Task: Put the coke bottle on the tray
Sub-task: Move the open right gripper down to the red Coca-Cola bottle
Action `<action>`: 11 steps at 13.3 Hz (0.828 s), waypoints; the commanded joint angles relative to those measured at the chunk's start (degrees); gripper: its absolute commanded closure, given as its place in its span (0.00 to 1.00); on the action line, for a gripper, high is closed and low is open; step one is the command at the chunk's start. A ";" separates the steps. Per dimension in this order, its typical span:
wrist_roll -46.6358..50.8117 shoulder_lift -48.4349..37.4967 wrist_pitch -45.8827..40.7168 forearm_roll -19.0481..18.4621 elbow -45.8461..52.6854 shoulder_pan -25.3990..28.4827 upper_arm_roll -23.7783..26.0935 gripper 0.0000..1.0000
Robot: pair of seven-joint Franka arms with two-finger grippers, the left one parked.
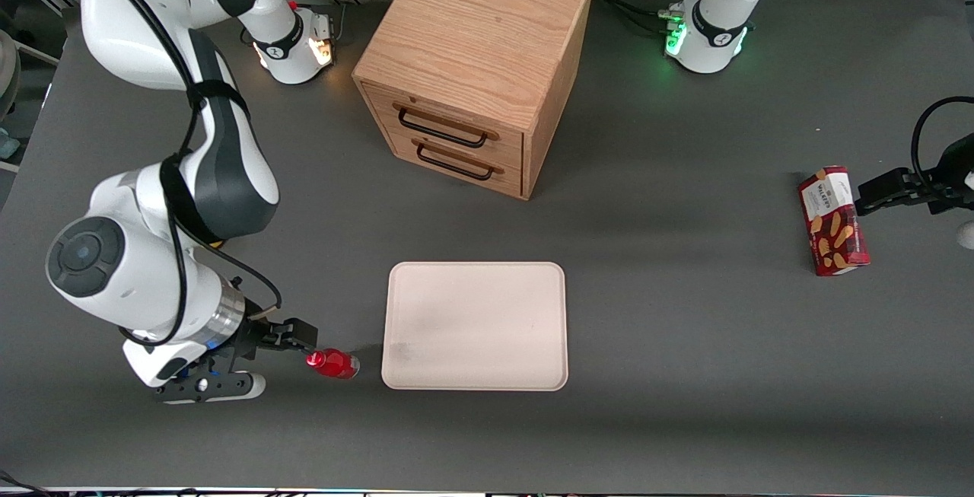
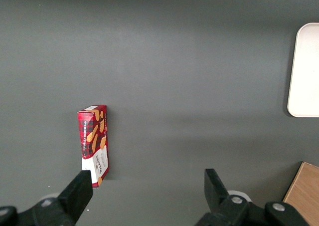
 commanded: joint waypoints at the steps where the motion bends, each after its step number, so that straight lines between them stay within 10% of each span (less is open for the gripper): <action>1: -1.19 0.23 2.37 0.36 -3.30 0.06 -0.32 0.00; 11: -1.19 2.25 14.06 -0.17 -11.67 -0.03 -0.32 0.00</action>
